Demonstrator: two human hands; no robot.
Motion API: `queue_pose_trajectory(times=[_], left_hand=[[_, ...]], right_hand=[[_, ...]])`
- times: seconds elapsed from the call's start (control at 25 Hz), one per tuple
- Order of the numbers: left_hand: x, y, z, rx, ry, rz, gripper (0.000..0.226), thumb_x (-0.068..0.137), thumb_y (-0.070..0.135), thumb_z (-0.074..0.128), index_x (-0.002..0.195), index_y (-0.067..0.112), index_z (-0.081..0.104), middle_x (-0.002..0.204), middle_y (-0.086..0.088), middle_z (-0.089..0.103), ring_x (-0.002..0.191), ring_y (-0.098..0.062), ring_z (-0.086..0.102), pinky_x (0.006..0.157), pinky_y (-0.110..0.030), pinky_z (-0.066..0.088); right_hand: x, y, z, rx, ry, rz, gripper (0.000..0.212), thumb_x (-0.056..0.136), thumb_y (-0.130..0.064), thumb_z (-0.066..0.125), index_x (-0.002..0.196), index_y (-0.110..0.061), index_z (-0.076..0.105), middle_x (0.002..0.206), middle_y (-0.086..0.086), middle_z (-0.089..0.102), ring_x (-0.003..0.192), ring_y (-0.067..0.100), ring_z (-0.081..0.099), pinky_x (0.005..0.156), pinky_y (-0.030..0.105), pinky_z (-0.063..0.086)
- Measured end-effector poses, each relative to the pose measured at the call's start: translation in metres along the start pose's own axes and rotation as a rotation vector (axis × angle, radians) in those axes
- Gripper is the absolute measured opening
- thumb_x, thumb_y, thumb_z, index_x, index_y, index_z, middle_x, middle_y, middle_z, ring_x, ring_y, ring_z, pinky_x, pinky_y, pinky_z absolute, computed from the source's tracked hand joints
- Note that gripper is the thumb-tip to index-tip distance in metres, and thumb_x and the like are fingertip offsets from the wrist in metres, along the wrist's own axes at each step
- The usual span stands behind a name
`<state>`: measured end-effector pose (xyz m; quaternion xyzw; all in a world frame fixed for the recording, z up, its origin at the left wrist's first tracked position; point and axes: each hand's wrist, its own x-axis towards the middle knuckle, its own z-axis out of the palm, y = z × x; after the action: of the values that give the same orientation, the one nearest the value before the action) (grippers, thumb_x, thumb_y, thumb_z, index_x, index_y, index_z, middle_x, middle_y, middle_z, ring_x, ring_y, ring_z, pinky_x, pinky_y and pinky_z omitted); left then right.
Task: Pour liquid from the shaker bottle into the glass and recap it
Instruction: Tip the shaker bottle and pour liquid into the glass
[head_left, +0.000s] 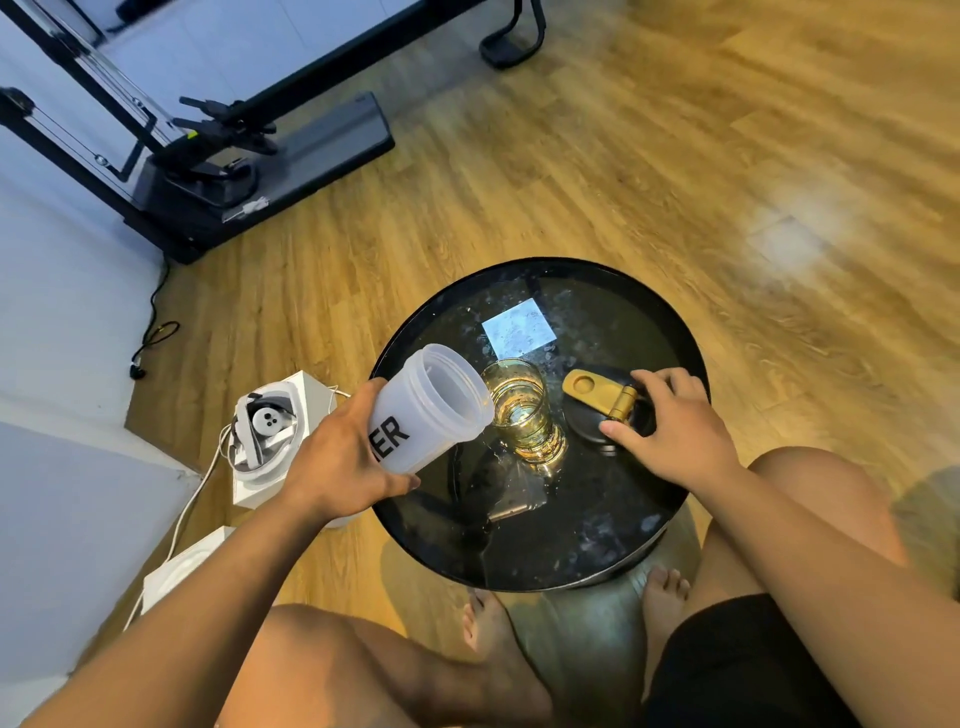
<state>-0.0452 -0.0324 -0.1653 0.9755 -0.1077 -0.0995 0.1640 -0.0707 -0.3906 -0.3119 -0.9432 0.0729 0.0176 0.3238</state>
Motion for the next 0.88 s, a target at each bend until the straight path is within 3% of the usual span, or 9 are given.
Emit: queue_pose_trajectory(times=[0.44,0.72,0.88], left_hand=[[0.007,0.0034,-0.0022,0.04,-0.019,0.028,0.098,0.051,0.036,0.095,0.132,0.038,0.039,0.11,0.009,0.057,0.102,-0.019,0.061,0.08,-0.044,0.06],[0.008,0.0028,-0.006,0.096,-0.003,0.018,0.094,0.05,0.037,0.095,0.128,0.038,0.041,0.107,0.009,0.057,0.099,-0.02,0.061,0.075,-0.045,0.06],[0.008,0.0029,-0.0063,0.093,-0.007,0.012,0.094,0.051,0.037,0.096,0.126,0.039,0.04,0.107,0.009,0.057,0.099,-0.019,0.061,0.075,-0.043,0.06]], right_hand=[[0.0018,-0.0021,0.0034,0.025,0.021,-0.011,0.071,0.079,-0.057,0.069,0.134,-0.02,0.048,0.121,-0.001,0.042,0.119,0.018,0.039,0.088,0.036,0.047],[0.0029,-0.0012,0.0037,0.048,0.032,-0.049,0.071,0.079,-0.054,0.071,0.135,-0.016,0.049,0.141,-0.001,0.046,0.129,0.019,0.042,0.104,0.04,0.041],[0.0032,-0.0024,0.0039,0.073,0.029,-0.041,0.069,0.079,-0.051,0.073,0.134,-0.015,0.049,0.142,0.0,0.047,0.129,0.019,0.045,0.101,0.034,0.042]])
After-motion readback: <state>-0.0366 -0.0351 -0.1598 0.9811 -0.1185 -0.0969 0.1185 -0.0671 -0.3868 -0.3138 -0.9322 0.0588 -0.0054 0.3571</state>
